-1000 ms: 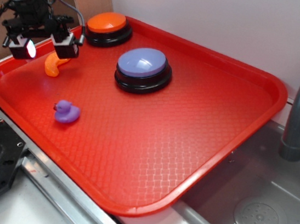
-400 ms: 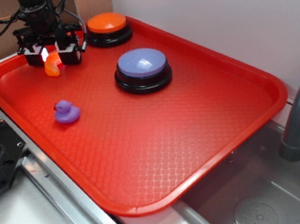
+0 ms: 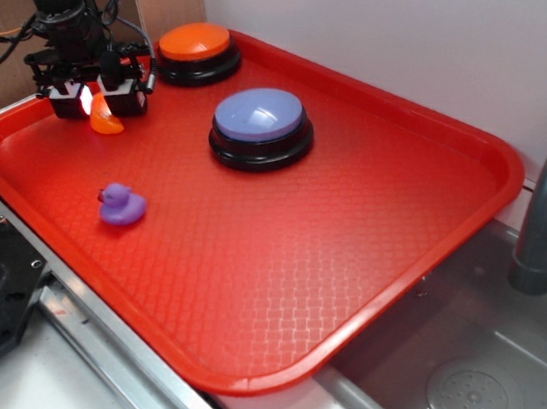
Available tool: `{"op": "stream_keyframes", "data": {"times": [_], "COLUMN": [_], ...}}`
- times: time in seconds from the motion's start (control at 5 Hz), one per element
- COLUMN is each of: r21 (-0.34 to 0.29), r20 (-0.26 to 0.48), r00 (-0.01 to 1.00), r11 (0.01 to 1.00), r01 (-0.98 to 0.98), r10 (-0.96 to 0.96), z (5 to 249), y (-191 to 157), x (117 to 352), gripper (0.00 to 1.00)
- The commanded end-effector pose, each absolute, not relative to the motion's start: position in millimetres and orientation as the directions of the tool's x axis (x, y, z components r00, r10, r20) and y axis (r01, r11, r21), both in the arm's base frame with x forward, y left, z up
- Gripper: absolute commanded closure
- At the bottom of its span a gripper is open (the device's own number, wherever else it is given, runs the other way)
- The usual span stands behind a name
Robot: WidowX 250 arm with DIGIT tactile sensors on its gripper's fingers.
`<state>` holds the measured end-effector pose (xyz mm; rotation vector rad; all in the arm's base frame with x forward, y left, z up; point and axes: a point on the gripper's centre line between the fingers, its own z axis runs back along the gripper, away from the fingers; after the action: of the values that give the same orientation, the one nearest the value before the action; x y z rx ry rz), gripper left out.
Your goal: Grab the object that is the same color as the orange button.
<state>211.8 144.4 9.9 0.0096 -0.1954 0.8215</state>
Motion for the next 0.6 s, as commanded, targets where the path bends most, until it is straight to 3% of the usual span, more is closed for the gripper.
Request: {"op": "stream_keyframes", "data": {"times": [0.0, 0.4], "r21": [-0.008, -0.003], "r20": [0.168, 0.184], "r00": [0.677, 0.681], "r11": [0.688, 0.694], "r01": [-0.725, -0.72], "r10": [0.716, 0.708], "z": [22, 61], "y": [141, 135], "x": [205, 197], "gripper": [1.0, 1.0]}}
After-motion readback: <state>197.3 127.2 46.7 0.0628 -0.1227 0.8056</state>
